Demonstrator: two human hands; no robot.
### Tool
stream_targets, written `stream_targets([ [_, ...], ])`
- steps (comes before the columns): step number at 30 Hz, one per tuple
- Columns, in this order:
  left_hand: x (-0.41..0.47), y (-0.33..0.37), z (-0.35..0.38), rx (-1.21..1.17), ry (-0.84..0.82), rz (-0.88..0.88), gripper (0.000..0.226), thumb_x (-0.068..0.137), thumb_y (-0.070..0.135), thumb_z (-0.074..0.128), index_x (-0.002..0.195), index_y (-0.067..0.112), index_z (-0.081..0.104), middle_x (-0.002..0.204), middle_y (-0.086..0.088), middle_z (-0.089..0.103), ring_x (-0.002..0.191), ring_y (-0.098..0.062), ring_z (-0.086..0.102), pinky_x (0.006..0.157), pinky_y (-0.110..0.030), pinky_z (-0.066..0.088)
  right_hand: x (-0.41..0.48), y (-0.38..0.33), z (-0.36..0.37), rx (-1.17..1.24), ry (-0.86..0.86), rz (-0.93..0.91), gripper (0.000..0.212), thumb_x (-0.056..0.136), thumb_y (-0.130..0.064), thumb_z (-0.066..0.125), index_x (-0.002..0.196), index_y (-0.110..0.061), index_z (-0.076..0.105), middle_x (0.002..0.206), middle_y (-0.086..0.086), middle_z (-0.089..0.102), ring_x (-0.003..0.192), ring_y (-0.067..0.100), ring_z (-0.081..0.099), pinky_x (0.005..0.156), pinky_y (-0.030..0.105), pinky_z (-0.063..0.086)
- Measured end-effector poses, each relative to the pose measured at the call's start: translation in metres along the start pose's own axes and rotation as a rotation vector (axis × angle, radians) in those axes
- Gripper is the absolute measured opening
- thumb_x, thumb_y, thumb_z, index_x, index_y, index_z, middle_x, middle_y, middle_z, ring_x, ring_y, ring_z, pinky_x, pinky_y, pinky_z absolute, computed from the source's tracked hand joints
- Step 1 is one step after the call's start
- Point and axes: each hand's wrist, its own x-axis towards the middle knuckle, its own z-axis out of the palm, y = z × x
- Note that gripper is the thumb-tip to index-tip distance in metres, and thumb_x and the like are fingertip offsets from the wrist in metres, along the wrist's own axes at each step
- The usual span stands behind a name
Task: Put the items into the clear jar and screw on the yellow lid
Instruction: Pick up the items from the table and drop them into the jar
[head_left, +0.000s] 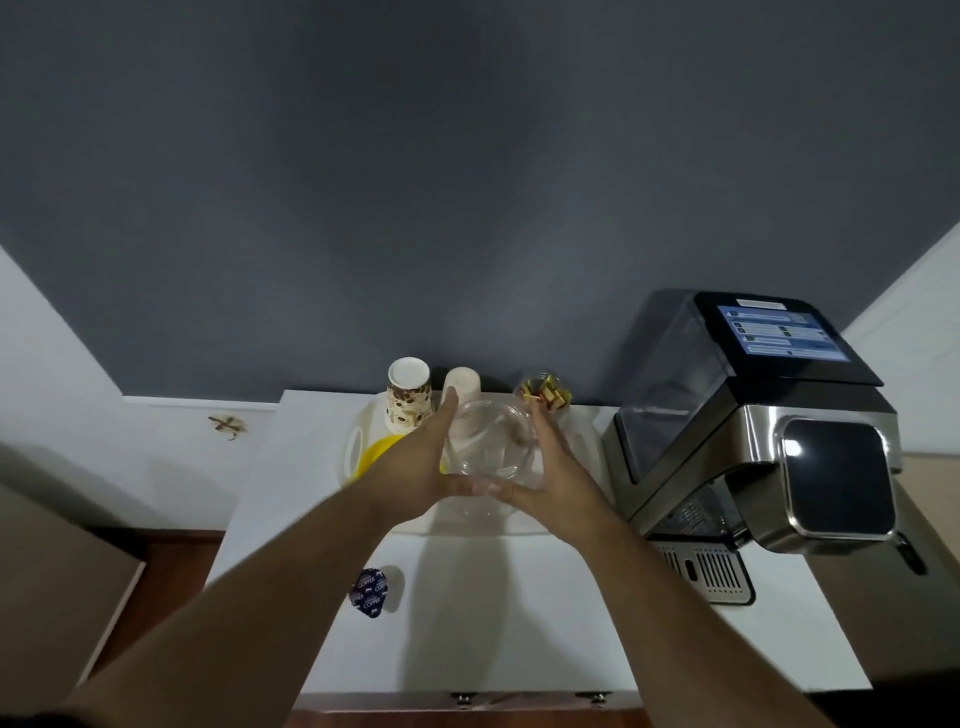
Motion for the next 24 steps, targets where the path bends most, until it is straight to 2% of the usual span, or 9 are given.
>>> stream_targets([
  [2,-0.015,-0.006,-0.008,0.006,0.04,-0.031,0.12,0.084,0.053,0.087,0.168,0.04,0.002,0.172,0.014,0.031,0.155,-0.016,0.036,0.113,-0.028,0.035,0.002,0.003,0.008,0.063,0.0,0.015,0.132,0.073,-0.076,0.093,0.17,-0.066,0.004,0.18,-0.034,0.019,0.167,-0.004,0.02,0.136,0.044,0.027],
  [4,-0.037,-0.017,-0.016,0.056,0.113,-0.091,0.103,0.092,0.053,0.078,0.169,0.038,0.012,0.171,0.011,0.035,0.152,-0.018,0.041,0.113,-0.031,0.037,0.003,0.004,0.013,0.113,-0.015,0.008,0.139,0.067,-0.079,0.094,0.17,-0.066,0.002,0.18,-0.034,0.017,0.168,0.001,0.022,0.137,0.047,0.027],
  [7,-0.081,-0.04,-0.023,0.291,0.167,-0.117,0.068,0.101,0.055,0.064,0.16,0.032,0.042,0.16,0.004,0.053,0.142,-0.02,0.054,0.112,-0.036,0.045,0.005,0.005,0.021,0.166,-0.023,-0.009,0.148,0.059,-0.084,0.093,0.171,-0.064,-0.001,0.183,-0.029,0.013,0.169,0.007,0.022,0.137,0.049,0.027],
  [10,-0.113,-0.056,-0.015,0.449,-0.005,-0.118,0.055,0.098,0.057,0.065,0.148,0.035,0.058,0.149,0.01,0.061,0.132,-0.015,0.058,0.108,-0.033,0.047,0.006,0.008,0.025,0.192,-0.002,-0.025,0.148,0.054,-0.087,0.092,0.17,-0.064,0.004,0.183,-0.024,0.018,0.169,0.012,0.024,0.135,0.053,0.031],
  [14,-0.124,-0.068,0.008,0.634,-0.211,-0.14,0.059,0.093,0.052,0.068,0.147,0.031,0.059,0.139,0.008,0.06,0.131,-0.018,0.054,0.111,-0.035,0.044,0.006,0.01,0.031,0.193,0.011,-0.034,0.147,0.053,-0.087,0.091,0.171,-0.062,0.008,0.18,-0.025,0.022,0.168,0.015,0.027,0.133,0.056,0.035],
  [17,-0.121,-0.072,0.021,0.726,-0.233,-0.14,0.055,0.097,0.05,0.066,0.147,0.03,0.057,0.14,0.005,0.059,0.13,-0.019,0.053,0.112,-0.036,0.043,0.005,0.015,0.031,0.188,0.004,-0.048,0.144,0.057,-0.084,0.093,0.17,-0.066,0.006,0.171,-0.047,0.02,0.167,0.004,0.026,0.135,0.053,0.033],
  [18,-0.119,-0.072,0.022,0.717,-0.227,-0.152,0.053,0.097,0.048,0.066,0.146,0.031,0.058,0.139,0.005,0.06,0.129,-0.019,0.054,0.11,-0.035,0.044,0.004,0.015,0.031,0.184,0.004,-0.052,0.143,0.058,-0.083,0.094,0.17,-0.066,0.006,0.167,-0.054,0.018,0.165,-0.004,0.025,0.135,0.05,0.032],
  [20,-0.118,-0.065,0.023,0.612,-0.183,-0.187,0.05,0.097,0.045,0.07,0.144,0.032,0.06,0.137,0.007,0.062,0.127,-0.017,0.059,0.105,-0.034,0.048,0.004,0.017,0.031,0.172,0.01,-0.056,0.142,0.06,-0.08,0.095,0.17,-0.066,0.007,0.169,-0.053,0.017,0.16,-0.017,0.02,0.135,0.043,0.029],
  [24,-0.112,-0.023,0.003,0.285,0.126,-0.144,0.041,0.097,0.036,0.077,0.137,0.033,0.067,0.126,0.009,0.071,0.112,-0.017,0.069,0.086,-0.026,0.049,0.0,0.016,0.034,0.127,0.028,-0.053,0.139,0.066,-0.069,0.1,0.172,-0.06,0.012,0.175,-0.038,0.025,0.161,-0.013,0.024,0.134,0.04,0.031],
])
